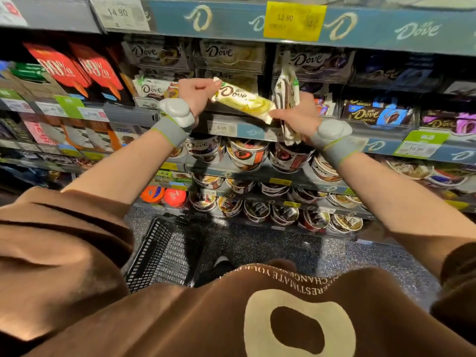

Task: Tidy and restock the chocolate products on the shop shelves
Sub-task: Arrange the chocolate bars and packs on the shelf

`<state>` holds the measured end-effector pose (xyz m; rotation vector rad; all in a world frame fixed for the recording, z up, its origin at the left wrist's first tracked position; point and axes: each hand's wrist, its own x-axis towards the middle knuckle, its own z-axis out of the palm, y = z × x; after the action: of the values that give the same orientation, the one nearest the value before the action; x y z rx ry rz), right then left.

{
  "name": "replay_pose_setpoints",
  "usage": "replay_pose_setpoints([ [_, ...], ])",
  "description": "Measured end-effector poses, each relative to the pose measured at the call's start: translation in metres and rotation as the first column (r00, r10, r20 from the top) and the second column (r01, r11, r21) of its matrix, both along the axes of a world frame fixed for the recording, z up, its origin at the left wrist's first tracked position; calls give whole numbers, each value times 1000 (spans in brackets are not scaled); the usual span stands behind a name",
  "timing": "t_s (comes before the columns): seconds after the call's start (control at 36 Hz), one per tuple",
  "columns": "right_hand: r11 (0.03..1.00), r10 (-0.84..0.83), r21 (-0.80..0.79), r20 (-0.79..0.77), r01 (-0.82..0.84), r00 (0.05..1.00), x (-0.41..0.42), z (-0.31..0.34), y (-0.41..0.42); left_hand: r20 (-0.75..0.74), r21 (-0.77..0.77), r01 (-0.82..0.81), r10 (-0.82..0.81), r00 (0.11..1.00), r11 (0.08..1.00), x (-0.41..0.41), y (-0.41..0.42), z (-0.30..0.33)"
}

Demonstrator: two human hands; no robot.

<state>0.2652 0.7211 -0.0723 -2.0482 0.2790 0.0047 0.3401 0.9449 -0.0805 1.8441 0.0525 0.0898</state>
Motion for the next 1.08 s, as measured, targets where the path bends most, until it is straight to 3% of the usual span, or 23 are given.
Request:
replay_pose_setpoints([
  [0.11, 968, -250, 15, 95, 249, 964, 20, 6, 22, 85, 73, 41, -47, 995, 997, 17, 15, 8],
  [0.22, 937, -334, -70, 115, 343, 935, 39, 2, 39, 105, 255, 21, -50, 993, 967, 36, 30, 11],
  [0.36, 911, -321, -227, 131, 344, 938, 41, 2, 58, 139, 472, 24, -102, 985, 881, 41, 34, 14],
  [0.5, 877, -348, -307, 127, 370, 929, 43, 0, 64, 144, 531, 50, -149, 978, 846, 41, 40, 12],
  [0.69, 806, -249, -537, 79, 251, 965, 46, -8, 70, 121, 634, 40, -150, 981, 772, 34, 42, -4],
  [0.89, 827, -225, -520, 42, 214, 973, 44, -2, 70, 159, 702, -39, -103, 982, 711, 33, 43, -10],
  [1.08, 855, -166, -495, 24, 156, 986, 41, 1, 60, 162, 731, 34, -223, 961, 681, 35, 49, -14],
])
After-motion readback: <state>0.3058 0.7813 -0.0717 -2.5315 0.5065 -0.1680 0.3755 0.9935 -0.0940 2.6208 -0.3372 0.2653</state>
